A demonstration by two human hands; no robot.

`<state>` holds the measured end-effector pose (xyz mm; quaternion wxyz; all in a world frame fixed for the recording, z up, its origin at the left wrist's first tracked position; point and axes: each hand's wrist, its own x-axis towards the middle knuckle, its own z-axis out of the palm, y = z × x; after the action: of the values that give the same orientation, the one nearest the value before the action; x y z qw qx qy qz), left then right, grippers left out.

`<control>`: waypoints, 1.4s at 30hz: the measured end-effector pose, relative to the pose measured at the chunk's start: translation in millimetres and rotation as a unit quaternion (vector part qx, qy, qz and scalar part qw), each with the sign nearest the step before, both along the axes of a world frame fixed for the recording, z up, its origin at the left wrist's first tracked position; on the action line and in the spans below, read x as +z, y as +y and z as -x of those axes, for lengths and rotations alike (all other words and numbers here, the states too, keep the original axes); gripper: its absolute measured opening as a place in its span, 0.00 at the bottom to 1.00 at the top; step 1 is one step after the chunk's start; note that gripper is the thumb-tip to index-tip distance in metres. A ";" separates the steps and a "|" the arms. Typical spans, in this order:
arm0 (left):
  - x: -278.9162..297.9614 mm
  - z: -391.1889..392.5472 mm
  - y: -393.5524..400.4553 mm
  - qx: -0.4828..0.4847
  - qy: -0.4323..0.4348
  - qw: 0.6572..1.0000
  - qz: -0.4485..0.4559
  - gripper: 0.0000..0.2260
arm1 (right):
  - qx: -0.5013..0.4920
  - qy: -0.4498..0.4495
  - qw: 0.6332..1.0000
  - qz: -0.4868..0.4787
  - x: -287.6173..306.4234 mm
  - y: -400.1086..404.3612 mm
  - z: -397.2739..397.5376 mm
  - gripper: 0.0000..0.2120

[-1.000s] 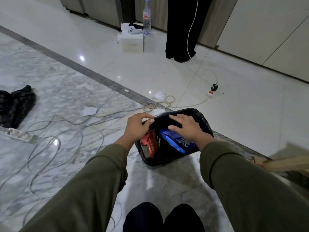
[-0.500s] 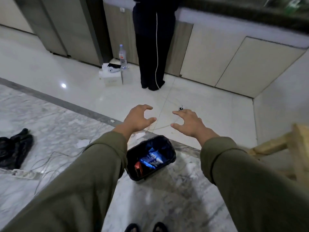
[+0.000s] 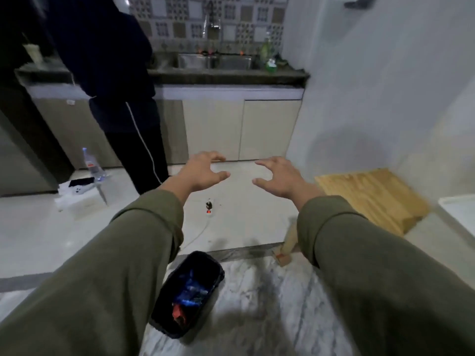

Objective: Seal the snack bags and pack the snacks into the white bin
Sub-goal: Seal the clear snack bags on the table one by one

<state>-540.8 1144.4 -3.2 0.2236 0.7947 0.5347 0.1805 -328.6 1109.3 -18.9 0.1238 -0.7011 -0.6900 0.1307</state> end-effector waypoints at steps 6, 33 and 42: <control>23.1 -65.8 -14.6 -0.138 0.023 0.990 -0.026 0.22 | -0.137 -0.001 0.990 -0.021 22.2 -71.0 -54.2 0.28; 51.4 -446.9 -426.4 -0.605 -0.060 0.793 -0.042 0.21 | -0.615 -0.038 0.788 -0.009 48.3 -618.5 -248.8 0.28; 18.3 -525.3 -561.2 -0.689 -0.024 0.724 -0.004 0.22 | -0.688 0.005 0.725 0.024 12.8 -748.3 -279.0 0.29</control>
<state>-15.5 583.1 15.1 0.2961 0.9406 -0.1661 -0.0025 -49.6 361.0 -6.1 0.1662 -0.9855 -0.0139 0.0296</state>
